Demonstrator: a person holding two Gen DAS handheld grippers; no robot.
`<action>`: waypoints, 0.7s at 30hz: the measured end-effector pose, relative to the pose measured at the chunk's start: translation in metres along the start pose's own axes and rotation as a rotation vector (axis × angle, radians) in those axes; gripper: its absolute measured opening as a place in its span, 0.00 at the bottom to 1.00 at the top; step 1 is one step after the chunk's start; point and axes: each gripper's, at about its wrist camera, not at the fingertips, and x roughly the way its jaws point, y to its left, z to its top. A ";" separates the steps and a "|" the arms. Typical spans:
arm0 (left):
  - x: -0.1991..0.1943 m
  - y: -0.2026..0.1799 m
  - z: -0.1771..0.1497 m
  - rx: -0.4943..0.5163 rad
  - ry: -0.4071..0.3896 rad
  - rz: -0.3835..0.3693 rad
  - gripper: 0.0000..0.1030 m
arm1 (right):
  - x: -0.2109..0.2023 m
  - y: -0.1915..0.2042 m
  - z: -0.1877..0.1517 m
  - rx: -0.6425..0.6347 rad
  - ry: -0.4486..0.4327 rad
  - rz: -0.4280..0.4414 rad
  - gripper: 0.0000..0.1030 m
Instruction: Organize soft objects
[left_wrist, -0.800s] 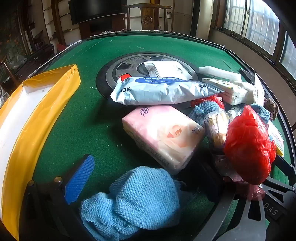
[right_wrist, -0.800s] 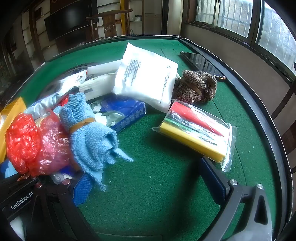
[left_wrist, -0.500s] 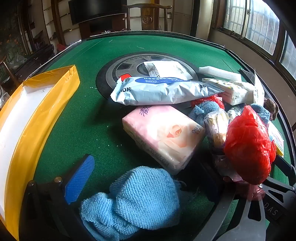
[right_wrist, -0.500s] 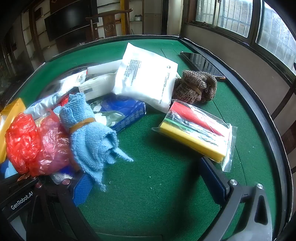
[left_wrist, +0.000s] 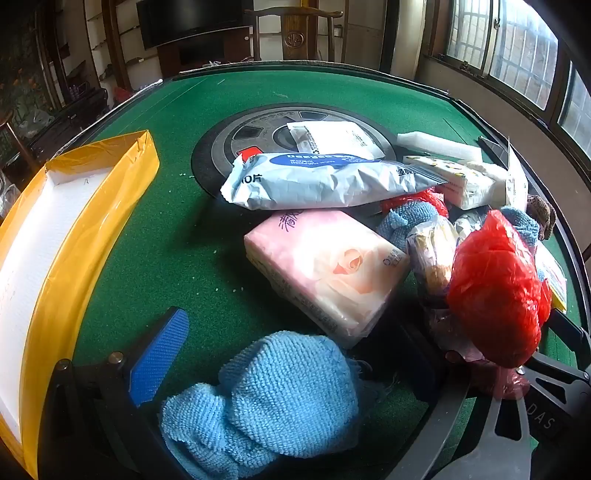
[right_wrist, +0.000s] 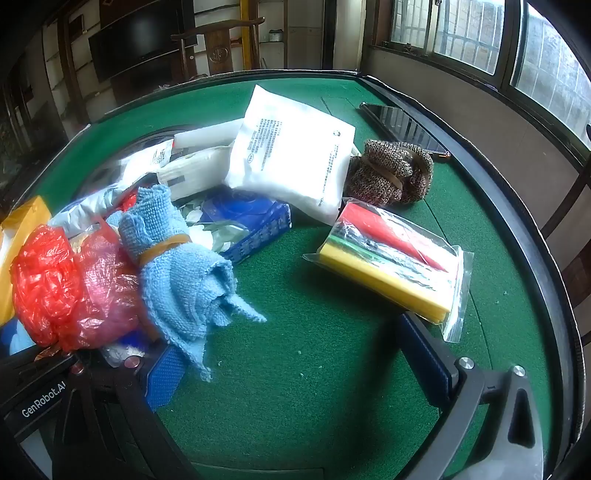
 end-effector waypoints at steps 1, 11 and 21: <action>0.000 0.000 0.000 0.000 0.000 0.000 1.00 | 0.000 0.000 0.000 0.000 0.000 0.000 0.99; 0.000 0.000 0.000 0.000 0.000 0.001 1.00 | 0.000 0.000 0.000 0.000 0.000 0.000 0.99; 0.000 0.000 0.000 0.006 0.001 -0.003 1.00 | 0.000 0.000 0.000 -0.017 0.001 0.014 0.99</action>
